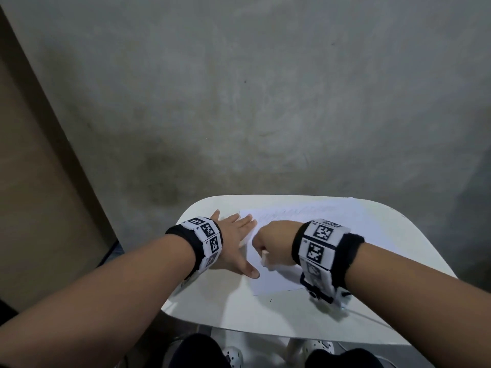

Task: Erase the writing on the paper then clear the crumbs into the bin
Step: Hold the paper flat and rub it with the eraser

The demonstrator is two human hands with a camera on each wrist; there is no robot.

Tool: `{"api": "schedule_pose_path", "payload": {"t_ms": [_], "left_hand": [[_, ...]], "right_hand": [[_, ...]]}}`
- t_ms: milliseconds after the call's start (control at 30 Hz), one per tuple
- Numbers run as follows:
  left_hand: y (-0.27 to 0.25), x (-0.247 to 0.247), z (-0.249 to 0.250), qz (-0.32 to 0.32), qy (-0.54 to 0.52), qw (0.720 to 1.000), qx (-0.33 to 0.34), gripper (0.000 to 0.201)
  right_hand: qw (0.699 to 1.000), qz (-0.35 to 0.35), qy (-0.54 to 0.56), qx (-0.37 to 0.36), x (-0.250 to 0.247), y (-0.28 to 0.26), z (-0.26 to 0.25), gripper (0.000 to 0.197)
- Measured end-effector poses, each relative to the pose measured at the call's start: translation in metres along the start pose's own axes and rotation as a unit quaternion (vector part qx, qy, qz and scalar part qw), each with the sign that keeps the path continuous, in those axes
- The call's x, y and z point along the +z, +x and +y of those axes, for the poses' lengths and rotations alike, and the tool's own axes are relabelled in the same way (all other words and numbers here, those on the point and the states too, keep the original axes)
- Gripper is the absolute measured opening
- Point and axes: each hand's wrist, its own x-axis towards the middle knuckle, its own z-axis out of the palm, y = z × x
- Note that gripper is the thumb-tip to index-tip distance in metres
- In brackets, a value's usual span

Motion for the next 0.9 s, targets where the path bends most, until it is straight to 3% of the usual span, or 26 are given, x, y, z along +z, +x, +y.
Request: {"api": "schedule_pose_path", "payload": {"t_ms": [167, 267, 367, 467, 533, 600, 700, 833, 900], "left_hand": [[-0.002, 0.0, 0.001, 0.003, -0.003, 1.0, -0.003, 0.123], [-0.001, -0.001, 0.002, 0.005, 0.0, 1.0, -0.003, 0.124], [-0.003, 0.0, 0.003, 0.005, 0.0, 1.0, -0.004, 0.122], [-0.002, 0.002, -0.001, 0.001, -0.006, 1.0, -0.004, 0.123], [-0.001, 0.002, -0.001, 0.001, -0.005, 1.0, -0.004, 0.123], [-0.001, 0.002, 0.0, 0.006, 0.002, 1.0, -0.003, 0.123], [-0.001, 0.003, -0.001, 0.009, -0.001, 1.0, 0.001, 0.124], [0.001, 0.007, -0.006, 0.002, -0.021, 1.0, 0.008, 0.125], [0.0, 0.008, -0.008, 0.001, -0.02, 1.0, 0.016, 0.125]], "right_hand": [[0.988, -0.141, -0.061, -0.007, -0.009, -0.011, 0.007, 0.027], [0.996, -0.062, -0.056, 0.032, -0.012, 0.006, 0.006, 0.027], [0.999, -0.004, -0.02, 0.033, 0.0, 0.005, 0.007, 0.009], [0.998, -0.063, 0.003, 0.003, 0.004, -0.016, 0.011, 0.005], [0.992, -0.125, -0.025, 0.001, -0.002, -0.02, 0.014, 0.016], [0.994, -0.105, -0.038, 0.006, -0.007, -0.013, 0.013, 0.021], [1.0, -0.003, 0.009, 0.016, -0.001, -0.011, 0.007, 0.006], [0.997, -0.075, 0.027, -0.011, 0.006, -0.024, 0.016, 0.004], [0.993, -0.053, 0.101, 0.022, 0.008, -0.024, 0.045, 0.006]]}}
